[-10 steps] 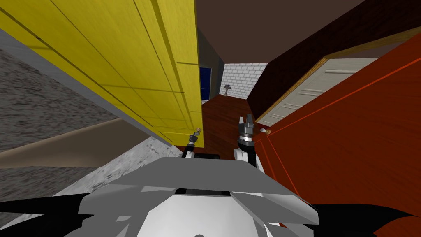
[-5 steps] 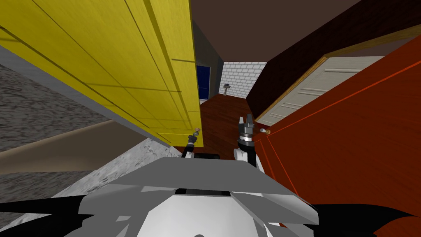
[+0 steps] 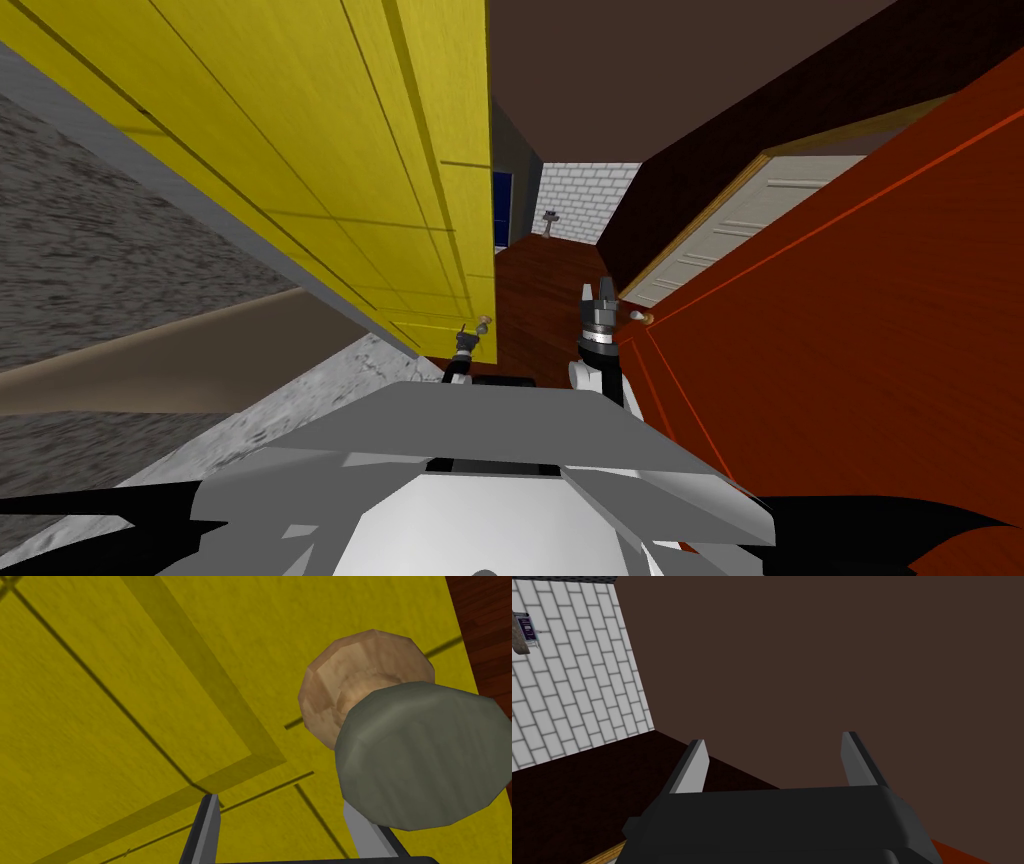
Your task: Push the door open
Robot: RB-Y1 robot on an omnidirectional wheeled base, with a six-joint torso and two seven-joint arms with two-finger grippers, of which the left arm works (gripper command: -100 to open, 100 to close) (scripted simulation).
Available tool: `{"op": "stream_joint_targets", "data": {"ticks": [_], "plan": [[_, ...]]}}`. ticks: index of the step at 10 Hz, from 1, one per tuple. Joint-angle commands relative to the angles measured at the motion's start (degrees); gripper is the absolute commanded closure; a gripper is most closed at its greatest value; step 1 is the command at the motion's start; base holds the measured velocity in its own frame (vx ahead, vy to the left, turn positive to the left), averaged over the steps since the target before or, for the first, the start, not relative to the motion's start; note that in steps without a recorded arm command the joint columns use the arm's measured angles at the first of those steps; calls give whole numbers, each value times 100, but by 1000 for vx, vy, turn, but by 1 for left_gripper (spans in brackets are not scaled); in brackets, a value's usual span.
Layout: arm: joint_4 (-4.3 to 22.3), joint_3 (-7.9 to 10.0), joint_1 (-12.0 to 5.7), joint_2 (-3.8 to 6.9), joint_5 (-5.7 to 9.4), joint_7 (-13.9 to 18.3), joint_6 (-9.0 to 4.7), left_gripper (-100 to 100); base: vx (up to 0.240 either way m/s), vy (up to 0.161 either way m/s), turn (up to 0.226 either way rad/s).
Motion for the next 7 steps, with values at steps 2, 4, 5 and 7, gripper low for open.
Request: {"op": "stream_joint_targets", "data": {"ticks": [2,4,5,7], "plan": [[-66,-317,62,-171,194,402,-183,-100,-69,34,-37],[-47,-317,62,-171,194,402,-183,-100,-38,14,-20],[-66,-317,62,-171,194,402,-183,-100,0,0,0],[-66,-317,62,-171,194,402,-183,-100,10,-1,-2]]}}
